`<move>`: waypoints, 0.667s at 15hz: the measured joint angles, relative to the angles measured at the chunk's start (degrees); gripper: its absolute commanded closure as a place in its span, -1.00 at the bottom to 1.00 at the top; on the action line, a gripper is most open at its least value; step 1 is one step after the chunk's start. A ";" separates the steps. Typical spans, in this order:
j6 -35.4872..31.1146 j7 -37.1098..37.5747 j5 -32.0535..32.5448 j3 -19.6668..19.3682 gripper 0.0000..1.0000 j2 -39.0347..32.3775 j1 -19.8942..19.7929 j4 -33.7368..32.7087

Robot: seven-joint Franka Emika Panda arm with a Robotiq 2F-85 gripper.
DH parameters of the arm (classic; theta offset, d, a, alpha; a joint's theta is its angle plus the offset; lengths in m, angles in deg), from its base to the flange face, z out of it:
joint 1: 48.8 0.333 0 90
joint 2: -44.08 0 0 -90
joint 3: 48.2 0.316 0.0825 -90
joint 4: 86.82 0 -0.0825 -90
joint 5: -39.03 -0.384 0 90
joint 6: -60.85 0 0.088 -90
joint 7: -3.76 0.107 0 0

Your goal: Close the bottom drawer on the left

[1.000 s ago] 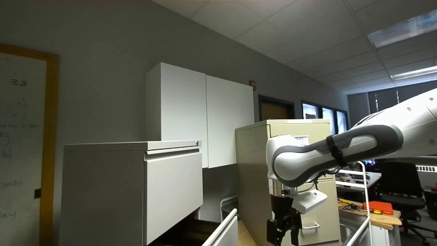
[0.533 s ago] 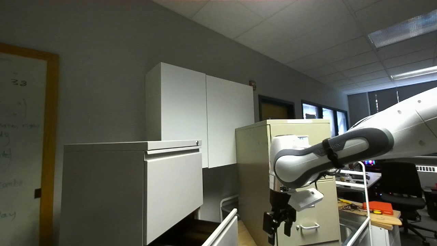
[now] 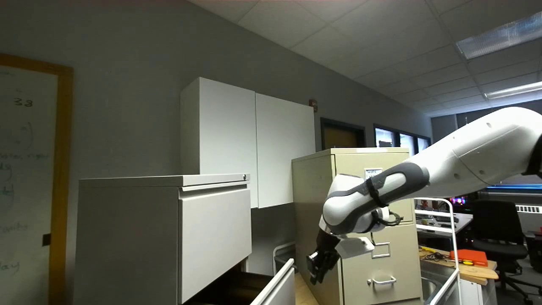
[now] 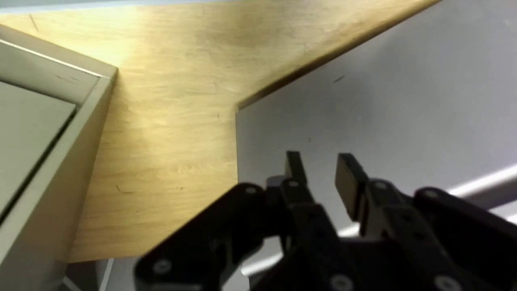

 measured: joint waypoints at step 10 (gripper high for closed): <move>-0.56 -20.71 -28.44 -1.98 1.00 -19.15 1.52 -16.12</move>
